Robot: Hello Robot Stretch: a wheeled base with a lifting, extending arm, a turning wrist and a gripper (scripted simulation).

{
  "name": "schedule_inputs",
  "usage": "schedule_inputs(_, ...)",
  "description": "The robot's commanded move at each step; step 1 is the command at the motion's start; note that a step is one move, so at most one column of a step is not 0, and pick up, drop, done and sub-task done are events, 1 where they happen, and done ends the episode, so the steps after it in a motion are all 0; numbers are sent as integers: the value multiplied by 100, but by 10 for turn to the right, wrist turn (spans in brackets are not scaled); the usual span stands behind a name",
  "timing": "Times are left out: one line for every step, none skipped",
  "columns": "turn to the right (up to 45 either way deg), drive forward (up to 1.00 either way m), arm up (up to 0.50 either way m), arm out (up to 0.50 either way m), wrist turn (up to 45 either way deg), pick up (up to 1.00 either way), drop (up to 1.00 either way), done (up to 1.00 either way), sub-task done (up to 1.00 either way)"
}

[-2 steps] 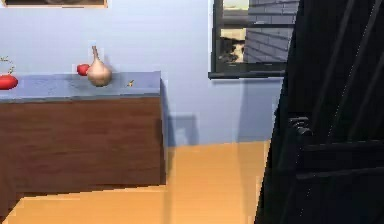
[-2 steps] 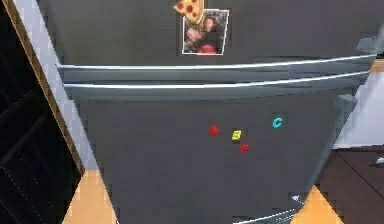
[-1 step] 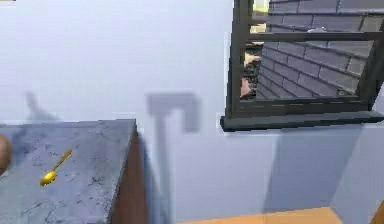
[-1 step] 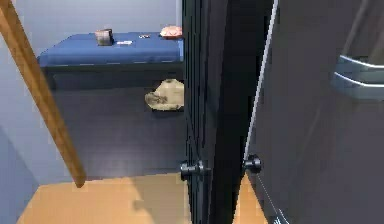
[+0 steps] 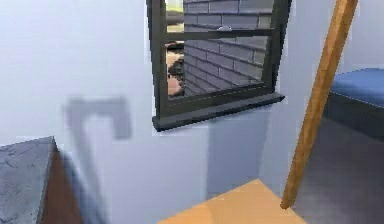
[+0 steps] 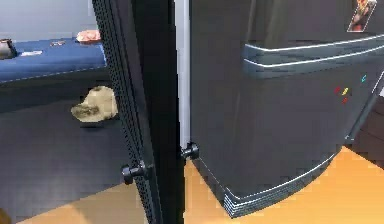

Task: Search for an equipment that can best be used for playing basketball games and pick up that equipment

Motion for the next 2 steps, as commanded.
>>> schedule_inputs(0, 10, 0, 0, 0, 0, 0, 0, 0)
schedule_inputs(0, 35, 0, 0, 0, 0, 0, 0, 0)
